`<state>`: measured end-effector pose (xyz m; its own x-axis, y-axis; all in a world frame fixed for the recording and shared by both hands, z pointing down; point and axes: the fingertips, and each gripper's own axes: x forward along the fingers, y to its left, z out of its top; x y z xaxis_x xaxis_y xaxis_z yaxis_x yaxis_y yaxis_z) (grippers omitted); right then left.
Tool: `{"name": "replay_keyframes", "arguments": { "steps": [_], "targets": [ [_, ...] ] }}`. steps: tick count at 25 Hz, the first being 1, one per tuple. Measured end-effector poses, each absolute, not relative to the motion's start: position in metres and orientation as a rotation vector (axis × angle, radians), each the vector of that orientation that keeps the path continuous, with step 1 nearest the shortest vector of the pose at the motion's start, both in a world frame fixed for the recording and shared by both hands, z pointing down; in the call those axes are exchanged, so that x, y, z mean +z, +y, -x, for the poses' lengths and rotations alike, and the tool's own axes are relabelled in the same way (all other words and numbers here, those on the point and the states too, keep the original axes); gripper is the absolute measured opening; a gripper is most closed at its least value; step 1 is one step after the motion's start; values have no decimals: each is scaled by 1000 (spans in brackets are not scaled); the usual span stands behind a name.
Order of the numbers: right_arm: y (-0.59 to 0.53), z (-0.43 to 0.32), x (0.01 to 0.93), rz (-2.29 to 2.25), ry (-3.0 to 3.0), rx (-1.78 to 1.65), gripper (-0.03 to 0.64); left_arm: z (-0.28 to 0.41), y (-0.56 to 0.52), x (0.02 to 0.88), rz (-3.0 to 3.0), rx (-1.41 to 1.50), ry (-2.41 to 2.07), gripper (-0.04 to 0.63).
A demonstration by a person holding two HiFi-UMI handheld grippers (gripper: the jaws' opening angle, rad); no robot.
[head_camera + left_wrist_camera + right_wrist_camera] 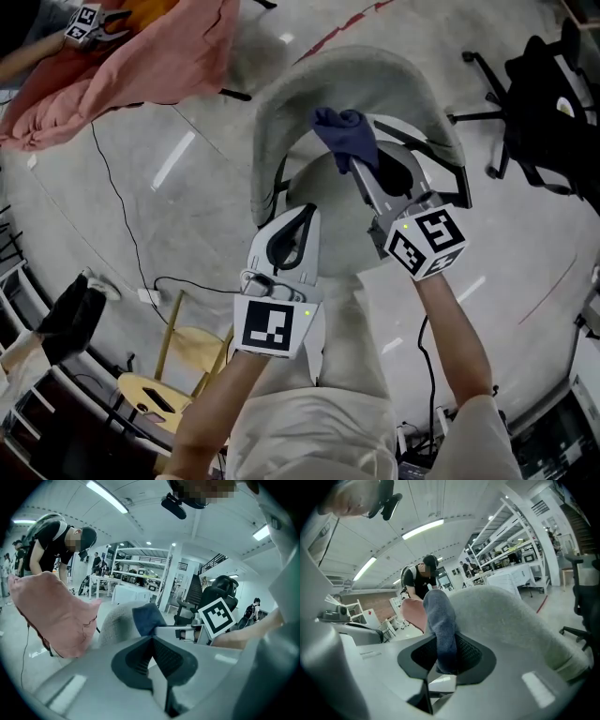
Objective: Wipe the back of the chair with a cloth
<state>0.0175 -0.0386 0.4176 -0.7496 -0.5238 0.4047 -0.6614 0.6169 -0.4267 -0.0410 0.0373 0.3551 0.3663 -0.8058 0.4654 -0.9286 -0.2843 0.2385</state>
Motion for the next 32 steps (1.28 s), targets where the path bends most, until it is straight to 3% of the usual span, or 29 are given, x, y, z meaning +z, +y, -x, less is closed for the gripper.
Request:
{"name": "replay_keyframes", "arguments": {
  "steps": [16,32],
  "targets": [
    [4,70,484,-578,-2582,830,115,59,42,361,-2140,388,-1528,0],
    [-29,87,523,-724,-2457,1006,114,78,40,376,-2099,396,-1546,0]
  ]
}}
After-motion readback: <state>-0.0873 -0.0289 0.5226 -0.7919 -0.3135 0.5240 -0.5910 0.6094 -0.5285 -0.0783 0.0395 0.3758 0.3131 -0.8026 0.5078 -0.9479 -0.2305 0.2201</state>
